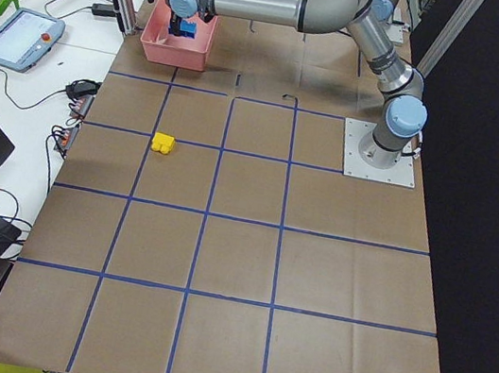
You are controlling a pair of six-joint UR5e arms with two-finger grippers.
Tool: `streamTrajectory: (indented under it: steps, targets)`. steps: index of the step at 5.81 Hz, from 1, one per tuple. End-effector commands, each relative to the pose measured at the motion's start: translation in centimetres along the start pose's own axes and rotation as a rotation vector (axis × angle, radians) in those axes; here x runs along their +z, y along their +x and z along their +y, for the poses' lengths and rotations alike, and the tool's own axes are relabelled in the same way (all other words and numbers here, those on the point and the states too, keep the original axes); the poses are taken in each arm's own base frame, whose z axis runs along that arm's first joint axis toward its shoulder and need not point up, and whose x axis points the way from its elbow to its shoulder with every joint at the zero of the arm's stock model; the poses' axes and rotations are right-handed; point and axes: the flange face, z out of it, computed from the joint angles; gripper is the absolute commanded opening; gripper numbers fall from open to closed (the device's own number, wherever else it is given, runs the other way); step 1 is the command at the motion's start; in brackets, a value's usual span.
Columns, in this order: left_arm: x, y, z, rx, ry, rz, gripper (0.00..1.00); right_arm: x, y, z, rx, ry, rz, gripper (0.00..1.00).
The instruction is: Put all blocks into box
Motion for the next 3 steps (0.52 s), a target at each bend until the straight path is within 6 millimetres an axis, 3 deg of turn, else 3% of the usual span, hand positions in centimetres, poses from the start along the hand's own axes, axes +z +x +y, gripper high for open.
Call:
streamTrajectory:
  steps: [1,3]
  targets:
    - [1.5,2.8,-0.8,-0.022,0.167,0.051,0.91,-0.7,-1.9,-2.4,0.022,0.061,-0.041,0.05]
    - [-1.0,2.9,-0.6,-0.006,0.194,0.027,0.98,0.3,-6.3,-6.5,-0.069,0.074,-0.054,0.06]
